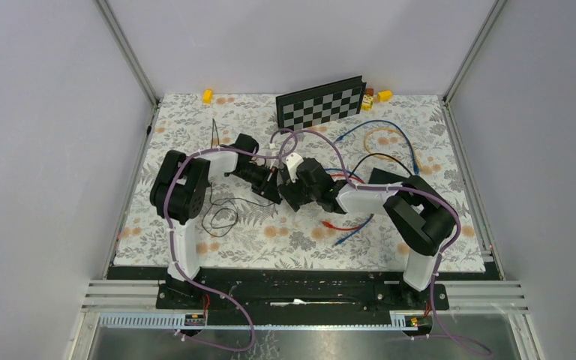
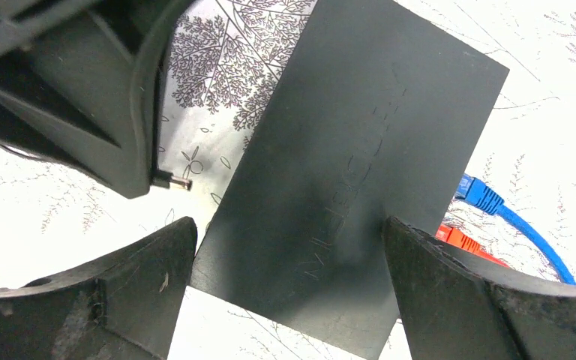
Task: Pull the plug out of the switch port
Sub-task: Pull the connector from the switch port, then place the connector at the corner of the board.
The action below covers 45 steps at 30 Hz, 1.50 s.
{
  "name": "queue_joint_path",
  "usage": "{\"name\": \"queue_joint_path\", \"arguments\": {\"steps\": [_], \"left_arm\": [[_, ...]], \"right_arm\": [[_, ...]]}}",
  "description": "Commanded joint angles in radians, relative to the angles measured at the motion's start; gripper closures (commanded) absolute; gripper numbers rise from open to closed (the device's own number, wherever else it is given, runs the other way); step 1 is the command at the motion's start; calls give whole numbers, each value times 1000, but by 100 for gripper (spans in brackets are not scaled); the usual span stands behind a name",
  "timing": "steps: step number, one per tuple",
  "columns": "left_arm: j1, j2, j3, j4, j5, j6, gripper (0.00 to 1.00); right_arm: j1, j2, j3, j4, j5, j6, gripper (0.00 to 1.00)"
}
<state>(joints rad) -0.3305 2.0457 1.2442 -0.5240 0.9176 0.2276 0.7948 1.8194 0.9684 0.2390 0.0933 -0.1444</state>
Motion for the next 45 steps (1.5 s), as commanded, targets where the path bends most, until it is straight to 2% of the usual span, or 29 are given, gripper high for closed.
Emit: {"name": "queue_joint_path", "arguments": {"steps": [1,9,18,27,32,35,39,45], "left_arm": [[13,-59,-26,38,-143,32,100],[15,-41,-17,19,-130,36,100],[60,-165,0,7,-172,14,99],[214,-271,56,9,-391,-44,100],[327,-238,161,49,-487,-103,100],[386,-185,255,56,-487,-159,100],[405,-96,387,55,-487,-225,98],[436,60,624,25,-598,-269,96]], "right_arm": [[-39,35,12,-63,58,0,0],[-48,24,15,-71,23,7,0],[-57,-105,8,-75,-198,-17,0],[-58,-207,-10,-70,-245,-51,0],[-58,-207,-8,-75,-250,-52,0],[-59,-207,-6,-76,-246,-56,0],[-61,-209,-5,-76,-239,-60,0],[-74,-229,-8,-78,-237,-63,0]]}}
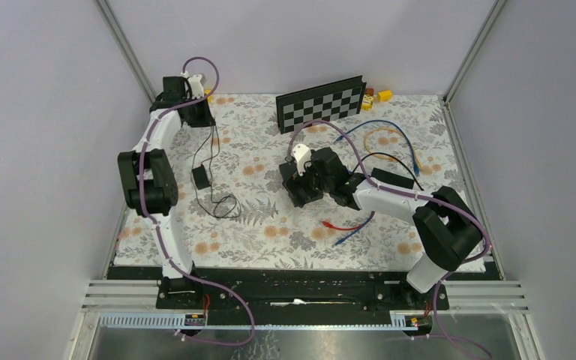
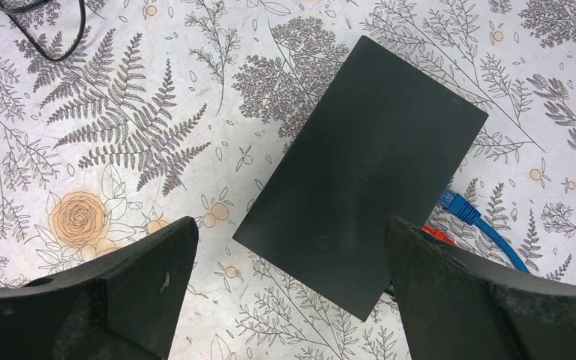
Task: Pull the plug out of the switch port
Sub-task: Place the connector at the corner of the board.
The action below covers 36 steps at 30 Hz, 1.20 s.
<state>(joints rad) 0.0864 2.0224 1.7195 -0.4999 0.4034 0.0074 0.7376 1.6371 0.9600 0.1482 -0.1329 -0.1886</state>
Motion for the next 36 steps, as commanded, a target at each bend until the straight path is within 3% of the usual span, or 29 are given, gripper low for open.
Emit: {"name": "queue_joint_path", "arguments": {"steps": [1,7,15,24,34,36], "left_arm": [[26,113,191,-11,-96,-49,95],[42,232,352,-52,-233,8,94],[43,214,230,21,-345,99,84],[42,152,93,98,-380,150,45],[4,-125,-283,296,-265,153,3],[-17,-195,-366,353,-273,155,1]], "right_arm": [[-22,-50,0,13,-11,-19,0],[-45,-56,1,13,-17,-18,0],[-57,-43,7,5,-27,-18,0],[-67,-47,21,-16,-4,-29,0],[-96,-81,80,-137,75,-110,0],[-106,-82,89,-186,85,-129,0]]}}
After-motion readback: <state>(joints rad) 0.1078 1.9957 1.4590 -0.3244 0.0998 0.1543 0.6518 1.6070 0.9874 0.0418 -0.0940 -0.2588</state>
